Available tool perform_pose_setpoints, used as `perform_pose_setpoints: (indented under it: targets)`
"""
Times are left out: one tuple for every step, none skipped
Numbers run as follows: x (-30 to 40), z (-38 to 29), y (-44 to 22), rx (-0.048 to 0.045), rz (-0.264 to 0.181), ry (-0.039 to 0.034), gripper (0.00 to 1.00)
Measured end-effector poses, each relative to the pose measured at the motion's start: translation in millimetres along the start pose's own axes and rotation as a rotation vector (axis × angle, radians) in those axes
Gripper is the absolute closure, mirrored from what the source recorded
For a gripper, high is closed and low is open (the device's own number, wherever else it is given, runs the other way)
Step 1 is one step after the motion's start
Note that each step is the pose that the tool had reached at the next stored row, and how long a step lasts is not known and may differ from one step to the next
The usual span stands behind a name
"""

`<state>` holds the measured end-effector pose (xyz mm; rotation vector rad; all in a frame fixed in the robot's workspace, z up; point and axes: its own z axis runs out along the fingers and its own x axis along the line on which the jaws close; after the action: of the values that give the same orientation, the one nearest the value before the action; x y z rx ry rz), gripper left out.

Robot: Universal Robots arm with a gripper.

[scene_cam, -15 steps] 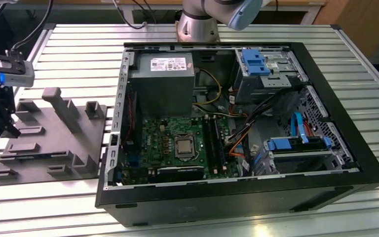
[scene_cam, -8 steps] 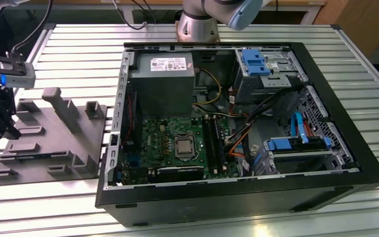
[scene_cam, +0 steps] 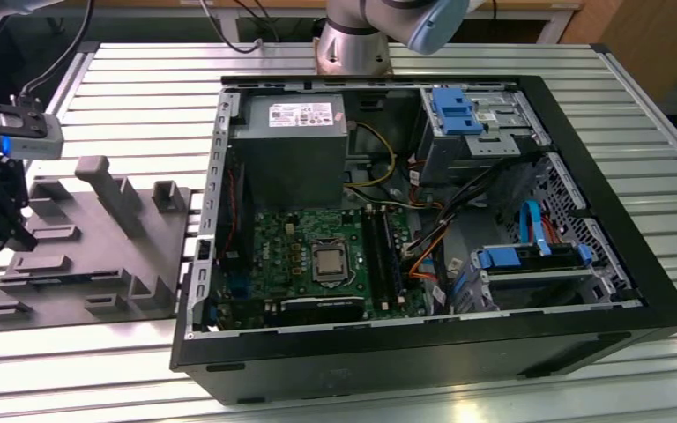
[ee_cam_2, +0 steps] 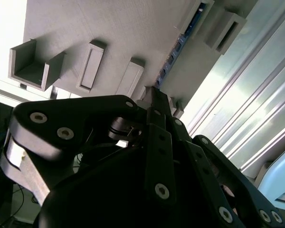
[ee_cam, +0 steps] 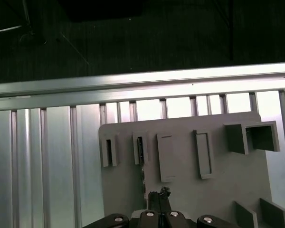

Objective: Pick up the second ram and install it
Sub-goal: 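Pick up the second ram and move it above second insertion slot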

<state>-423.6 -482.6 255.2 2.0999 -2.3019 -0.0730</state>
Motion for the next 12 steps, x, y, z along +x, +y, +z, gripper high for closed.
perform_pose_setpoints:
  targets:
    - [0.7,0.5,-0.1,0.0,0.0,0.0001,0.89]
    - [1.3,1.0,-0.2,0.0,0.0,0.0,0.89]
    - [1.8,1.7,-0.2,0.0,0.0,-0.0001,0.89]
    - [2.3,2.5,-0.4,0.0002,0.0,-0.0001,0.89]
    - [2.9,3.4,-0.5,0.0001,-0.001,-0.0001,0.89]
    - [3.4,4.3,-0.5,0.0,-0.001,0.0,0.89]
    - [4.1,5.1,-0.6,-0.0001,-0.001,0.0001,0.89]
    - [4.8,5.8,-0.7,-0.0002,-0.001,0.0002,0.89]
    - [5.4,6.7,-0.8,-0.0001,-0.002,0.0001,0.89]
    - [6.1,7.4,-0.9,-0.0001,-0.002,0.0001,0.89]
    - [6.7,8.2,-1.0,0.0,-0.002,0.0001,0.89]
    - [7.1,9.0,-1.1,0.0,-0.003,0.0001,0.89]
